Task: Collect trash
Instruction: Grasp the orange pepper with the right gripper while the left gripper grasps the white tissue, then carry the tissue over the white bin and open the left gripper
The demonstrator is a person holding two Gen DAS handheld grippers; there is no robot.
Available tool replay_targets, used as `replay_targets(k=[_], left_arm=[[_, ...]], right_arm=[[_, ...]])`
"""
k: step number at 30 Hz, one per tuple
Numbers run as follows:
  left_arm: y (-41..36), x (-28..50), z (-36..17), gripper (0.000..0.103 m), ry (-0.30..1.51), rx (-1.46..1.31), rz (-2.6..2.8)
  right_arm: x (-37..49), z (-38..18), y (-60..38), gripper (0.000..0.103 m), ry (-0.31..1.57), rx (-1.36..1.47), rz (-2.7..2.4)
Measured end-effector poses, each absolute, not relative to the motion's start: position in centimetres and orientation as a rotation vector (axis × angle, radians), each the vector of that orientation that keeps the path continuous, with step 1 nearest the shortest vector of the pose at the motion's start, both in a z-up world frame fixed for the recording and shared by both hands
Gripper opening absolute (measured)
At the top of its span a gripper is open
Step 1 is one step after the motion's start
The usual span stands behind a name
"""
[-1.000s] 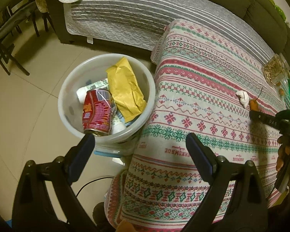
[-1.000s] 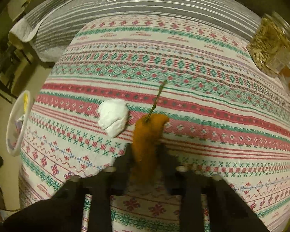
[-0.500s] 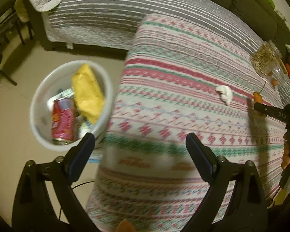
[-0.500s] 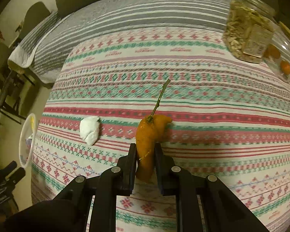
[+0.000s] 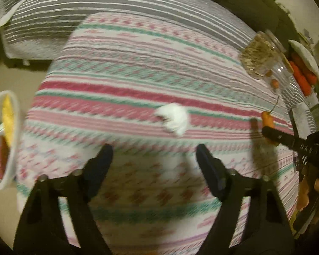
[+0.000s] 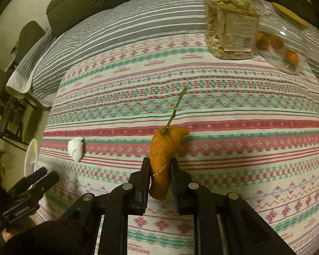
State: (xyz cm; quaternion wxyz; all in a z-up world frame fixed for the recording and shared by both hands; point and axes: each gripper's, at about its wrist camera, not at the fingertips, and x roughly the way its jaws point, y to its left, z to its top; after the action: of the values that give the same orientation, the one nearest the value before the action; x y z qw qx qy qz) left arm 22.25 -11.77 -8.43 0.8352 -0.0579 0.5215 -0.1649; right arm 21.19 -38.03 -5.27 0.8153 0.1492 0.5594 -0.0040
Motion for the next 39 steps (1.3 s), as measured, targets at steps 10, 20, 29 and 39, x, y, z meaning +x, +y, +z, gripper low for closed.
replay_targets(k=[10, 20, 29, 39], left_arm=[[-14.5, 23.6, -9.7, 0.053, 1.079, -0.153, -0.355], [-14.0, 24.5, -9.8, 0.03, 1.076, -0.199, -0.322], [-13.1, 23.7, -9.0, 0.024, 1.076, -0.192, -0.338], [-9.2, 22.8, -7.2, 0.024, 1.047, -0.191, -0.319]], right_arm=[[20.9, -5.7, -40.3, 0.018, 1.199, 0.314, -0.024], [20.4, -6.0, -41.3, 0.018, 1.21, 0.319, -0.049], [20.3, -5.2, -40.5, 0.018, 1.201, 0.307, -0.043], [20.5, -3.9, -37.2, 0.018, 1.188, 0.264, -0.003]])
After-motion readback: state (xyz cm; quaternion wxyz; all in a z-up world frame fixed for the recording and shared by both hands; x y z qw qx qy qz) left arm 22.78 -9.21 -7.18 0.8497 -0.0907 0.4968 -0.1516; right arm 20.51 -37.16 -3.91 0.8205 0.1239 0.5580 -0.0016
